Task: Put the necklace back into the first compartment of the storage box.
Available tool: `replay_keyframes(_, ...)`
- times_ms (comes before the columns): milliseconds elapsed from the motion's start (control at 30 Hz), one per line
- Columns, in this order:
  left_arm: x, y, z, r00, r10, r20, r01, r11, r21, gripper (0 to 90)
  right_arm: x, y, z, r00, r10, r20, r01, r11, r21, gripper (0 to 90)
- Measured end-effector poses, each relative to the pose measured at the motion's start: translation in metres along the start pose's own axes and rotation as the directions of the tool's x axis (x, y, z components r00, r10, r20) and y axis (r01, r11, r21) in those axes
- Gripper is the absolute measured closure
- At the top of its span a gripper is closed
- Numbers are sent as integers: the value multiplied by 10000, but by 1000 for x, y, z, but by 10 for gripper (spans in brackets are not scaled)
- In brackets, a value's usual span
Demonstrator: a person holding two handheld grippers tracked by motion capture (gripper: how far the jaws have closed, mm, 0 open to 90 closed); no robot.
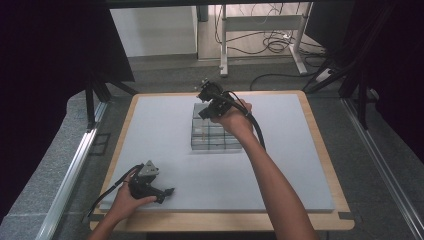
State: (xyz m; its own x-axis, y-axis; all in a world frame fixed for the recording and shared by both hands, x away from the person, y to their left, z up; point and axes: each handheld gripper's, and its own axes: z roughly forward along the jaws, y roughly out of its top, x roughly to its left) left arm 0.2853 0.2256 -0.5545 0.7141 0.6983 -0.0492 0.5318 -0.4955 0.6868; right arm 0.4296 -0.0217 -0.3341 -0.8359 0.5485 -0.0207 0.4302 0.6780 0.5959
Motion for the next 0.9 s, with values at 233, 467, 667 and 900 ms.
replay_keyframes(233, 0, 0, 0, 10000, -7, 3, 7, 10000, -11, 4, -10, 5, 5, 9995, 304, 31, -303, 9994, -186, 882)
replay_keyframes(467, 0, 0, 0, 10000, 23, 6, -23, 10000, -8, 4, -17, 7, 13, 9983, 555, 186, -547, 9977, -389, 881)
replay_keyframes(667, 0, 0, 0, 10000, 5, 12, -5, 10000, -13, 4, -24, 9, 23, 9971, 736, 207, -725, 9961, -505, 881)
replay_keyframes(900, 0, 0, 0, 10000, -12, 13, 12, 10000, -26, 4, -31, 10, 33, 9941, 1027, 345, -1005, 9932, -587, 881)
